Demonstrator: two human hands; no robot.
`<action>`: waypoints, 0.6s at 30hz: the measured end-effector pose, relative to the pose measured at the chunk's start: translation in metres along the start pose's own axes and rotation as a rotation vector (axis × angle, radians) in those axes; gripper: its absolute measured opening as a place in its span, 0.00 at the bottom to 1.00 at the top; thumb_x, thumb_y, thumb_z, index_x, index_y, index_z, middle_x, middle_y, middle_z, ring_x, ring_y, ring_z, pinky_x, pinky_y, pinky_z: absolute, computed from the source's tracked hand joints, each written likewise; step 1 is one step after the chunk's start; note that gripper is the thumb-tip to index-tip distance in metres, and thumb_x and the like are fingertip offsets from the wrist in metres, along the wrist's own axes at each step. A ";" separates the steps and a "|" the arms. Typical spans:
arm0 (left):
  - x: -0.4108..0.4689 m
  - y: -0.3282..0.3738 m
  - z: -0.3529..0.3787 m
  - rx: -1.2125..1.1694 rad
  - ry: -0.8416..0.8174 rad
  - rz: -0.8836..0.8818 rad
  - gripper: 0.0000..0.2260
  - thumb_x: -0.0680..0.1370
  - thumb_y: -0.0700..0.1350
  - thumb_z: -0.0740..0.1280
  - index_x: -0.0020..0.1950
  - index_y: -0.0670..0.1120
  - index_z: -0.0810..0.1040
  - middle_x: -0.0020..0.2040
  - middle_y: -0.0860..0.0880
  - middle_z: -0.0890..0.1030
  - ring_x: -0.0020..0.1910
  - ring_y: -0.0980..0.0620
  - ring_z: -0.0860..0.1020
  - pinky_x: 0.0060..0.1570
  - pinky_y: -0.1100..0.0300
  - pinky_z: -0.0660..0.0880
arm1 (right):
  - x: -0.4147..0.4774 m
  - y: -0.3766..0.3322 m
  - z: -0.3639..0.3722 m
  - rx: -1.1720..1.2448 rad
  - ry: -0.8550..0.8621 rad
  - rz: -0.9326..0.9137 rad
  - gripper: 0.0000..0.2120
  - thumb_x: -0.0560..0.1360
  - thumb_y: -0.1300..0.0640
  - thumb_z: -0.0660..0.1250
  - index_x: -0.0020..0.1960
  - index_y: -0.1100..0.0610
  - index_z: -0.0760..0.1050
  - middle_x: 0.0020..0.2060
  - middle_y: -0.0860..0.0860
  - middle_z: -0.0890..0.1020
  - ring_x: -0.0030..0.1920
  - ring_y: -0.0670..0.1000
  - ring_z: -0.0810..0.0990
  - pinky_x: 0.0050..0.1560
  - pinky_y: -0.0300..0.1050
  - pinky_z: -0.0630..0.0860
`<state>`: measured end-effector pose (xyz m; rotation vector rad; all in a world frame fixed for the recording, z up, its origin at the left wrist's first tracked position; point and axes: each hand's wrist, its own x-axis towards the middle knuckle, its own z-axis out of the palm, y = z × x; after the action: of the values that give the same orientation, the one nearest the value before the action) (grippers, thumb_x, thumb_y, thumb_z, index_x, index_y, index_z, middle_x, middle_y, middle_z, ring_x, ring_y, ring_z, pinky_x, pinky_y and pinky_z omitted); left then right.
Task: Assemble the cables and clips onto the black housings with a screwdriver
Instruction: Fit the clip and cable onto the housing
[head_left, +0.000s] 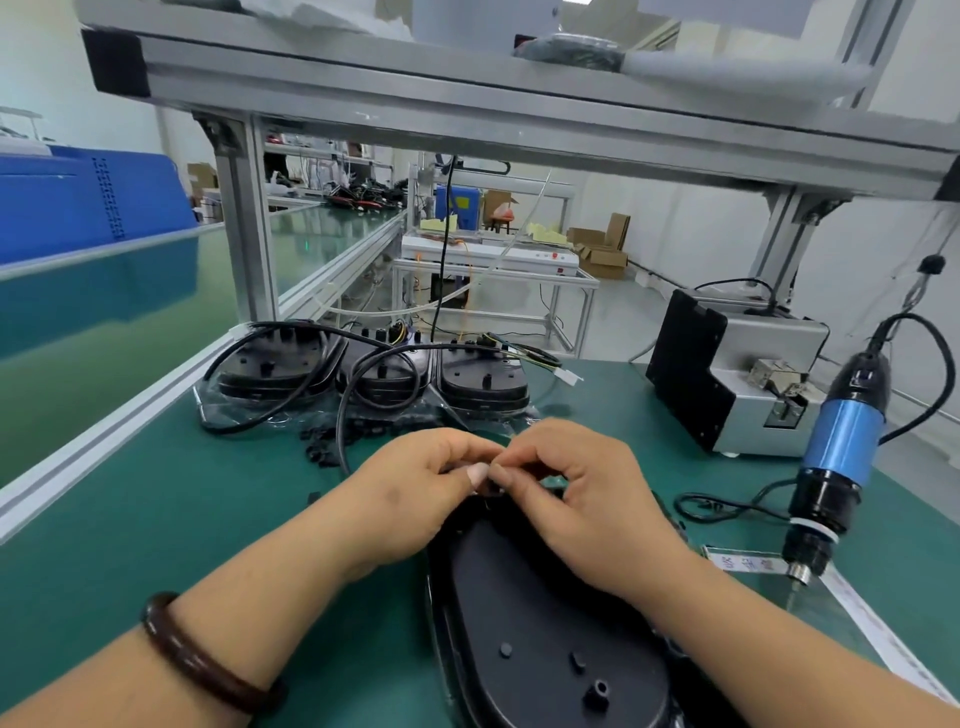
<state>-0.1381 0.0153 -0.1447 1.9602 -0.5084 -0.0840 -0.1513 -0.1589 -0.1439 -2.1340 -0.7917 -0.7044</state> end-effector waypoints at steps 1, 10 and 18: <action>0.000 0.000 0.000 0.009 0.003 -0.004 0.12 0.80 0.37 0.62 0.56 0.51 0.80 0.52 0.51 0.84 0.54 0.55 0.80 0.63 0.53 0.73 | 0.000 0.001 -0.001 0.016 0.014 0.013 0.03 0.72 0.62 0.72 0.40 0.55 0.82 0.36 0.46 0.81 0.39 0.46 0.79 0.42 0.46 0.76; -0.001 0.003 0.000 0.001 0.019 -0.016 0.13 0.80 0.36 0.62 0.55 0.51 0.80 0.53 0.50 0.84 0.55 0.53 0.80 0.64 0.53 0.73 | -0.001 0.003 -0.004 -0.066 -0.061 -0.090 0.03 0.73 0.63 0.70 0.41 0.57 0.82 0.39 0.48 0.82 0.42 0.46 0.79 0.45 0.44 0.76; 0.002 0.003 -0.002 -0.046 -0.010 -0.053 0.12 0.80 0.36 0.61 0.55 0.47 0.82 0.51 0.44 0.84 0.55 0.47 0.80 0.64 0.51 0.73 | 0.000 0.004 -0.012 -0.216 -0.184 -0.230 0.03 0.73 0.60 0.71 0.45 0.60 0.82 0.43 0.48 0.81 0.42 0.45 0.78 0.44 0.36 0.74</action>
<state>-0.1369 0.0156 -0.1410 1.9290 -0.4570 -0.1383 -0.1516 -0.1703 -0.1390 -2.3497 -1.1178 -0.7475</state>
